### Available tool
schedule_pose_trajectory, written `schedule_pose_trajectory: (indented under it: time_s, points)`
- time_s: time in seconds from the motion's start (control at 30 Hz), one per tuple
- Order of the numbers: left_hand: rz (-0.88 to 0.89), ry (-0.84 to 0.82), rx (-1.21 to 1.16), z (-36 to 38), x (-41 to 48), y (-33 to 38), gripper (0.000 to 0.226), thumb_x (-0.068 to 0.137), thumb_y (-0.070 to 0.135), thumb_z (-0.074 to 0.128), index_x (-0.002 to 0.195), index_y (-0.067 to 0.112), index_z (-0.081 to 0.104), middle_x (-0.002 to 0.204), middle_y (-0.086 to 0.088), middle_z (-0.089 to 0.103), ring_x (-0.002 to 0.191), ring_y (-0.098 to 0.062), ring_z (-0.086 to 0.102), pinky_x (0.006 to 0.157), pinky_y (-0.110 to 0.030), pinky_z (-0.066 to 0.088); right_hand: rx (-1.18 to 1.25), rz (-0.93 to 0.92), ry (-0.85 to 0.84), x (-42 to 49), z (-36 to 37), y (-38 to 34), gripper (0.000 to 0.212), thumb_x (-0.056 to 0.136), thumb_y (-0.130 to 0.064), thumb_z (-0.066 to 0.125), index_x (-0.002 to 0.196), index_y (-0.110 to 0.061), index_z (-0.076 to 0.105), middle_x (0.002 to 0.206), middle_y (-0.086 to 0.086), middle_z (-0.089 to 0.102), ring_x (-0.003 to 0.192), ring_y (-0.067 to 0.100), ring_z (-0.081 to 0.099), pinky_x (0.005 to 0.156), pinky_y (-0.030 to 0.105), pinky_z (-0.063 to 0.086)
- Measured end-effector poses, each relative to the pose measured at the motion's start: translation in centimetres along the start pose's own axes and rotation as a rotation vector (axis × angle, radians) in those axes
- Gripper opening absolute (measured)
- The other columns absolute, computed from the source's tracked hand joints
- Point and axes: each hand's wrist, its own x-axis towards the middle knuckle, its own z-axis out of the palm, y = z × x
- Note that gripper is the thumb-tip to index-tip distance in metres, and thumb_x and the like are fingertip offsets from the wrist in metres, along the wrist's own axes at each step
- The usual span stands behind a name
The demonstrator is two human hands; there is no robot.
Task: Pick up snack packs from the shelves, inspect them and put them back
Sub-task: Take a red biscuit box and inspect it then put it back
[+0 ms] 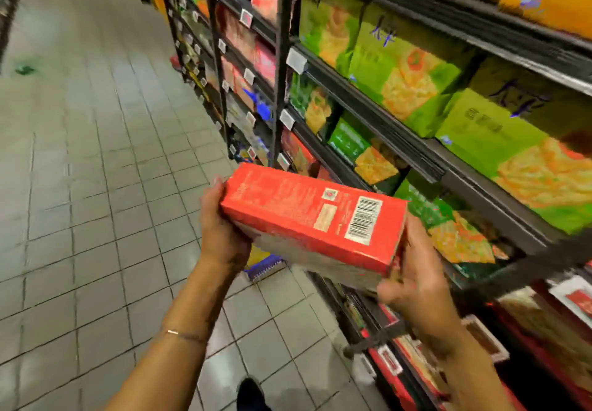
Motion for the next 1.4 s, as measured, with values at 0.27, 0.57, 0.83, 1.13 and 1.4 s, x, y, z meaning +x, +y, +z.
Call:
schedule_pose_trajectory:
  time_s: [0.27,0.57,0.83,1.13,1.4]
  points:
    - [-0.411,0.086,-0.118,-8.4,9.5,-0.3,0.074,0.076,0.075,0.059,0.110,0.014,0.082,0.125,-0.017,0.074,0.122,-0.035,0.066,0.114,-0.052,0.045,-0.127,0.169,-0.372,10.1,5.5,2.5,0.082,0.074,-0.037,0.090,0.141,-0.059,0.048,0.133,-0.013,0.066,0.120,0.012,0.067,0.096,0.042,0.061]
    - [-0.712,0.231,-0.172,-13.2,17.2,-4.5,0.103,0.082,0.094,0.029,0.133,0.016,0.071,0.141,-0.022,0.064,0.129,-0.044,0.062,0.096,-0.066,0.054,0.206,0.360,-0.234,21.0,7.6,12.4,0.063,0.084,-0.035,0.075,0.143,-0.037,0.053,0.133,-0.004,0.070,0.120,0.017,0.069,0.087,0.024,0.058]
    - [-0.655,0.261,0.496,-13.9,26.3,-4.3,0.066,0.096,0.072,0.050,0.137,0.023,0.065,0.131,-0.015,0.071,0.125,-0.038,0.066,0.108,-0.063,0.048,0.475,0.774,-0.050,32.7,6.3,22.6,0.054,0.097,-0.058,0.050,0.132,-0.024,0.071,0.135,0.008,0.070,0.122,0.025,0.069,0.091,0.039,0.061]
    - [-0.649,0.332,0.612,-13.0,34.4,-1.9,0.060,0.087,0.081,0.050,0.089,0.028,0.077,0.098,-0.012,0.072,0.088,-0.031,0.067,0.079,-0.048,0.062,0.609,1.243,-0.189,40.9,7.6,25.5,0.043,0.089,-0.043,0.053,0.082,-0.014,0.085,0.084,0.010,0.079,0.070,0.031,0.077,0.054,0.036,0.062]
    - [-0.804,0.405,0.707,-18.7,41.3,-2.7,0.052,0.092,0.071,0.060,0.079,0.023,0.078,0.080,-0.006,0.072,0.062,-0.019,0.070,0.061,-0.038,0.060,0.861,1.447,-0.040,42.5,13.2,30.0,0.034,0.100,-0.034,0.062,0.072,-0.022,0.076,0.073,-0.022,0.076,0.065,-0.003,0.073,0.055,0.015,0.056]
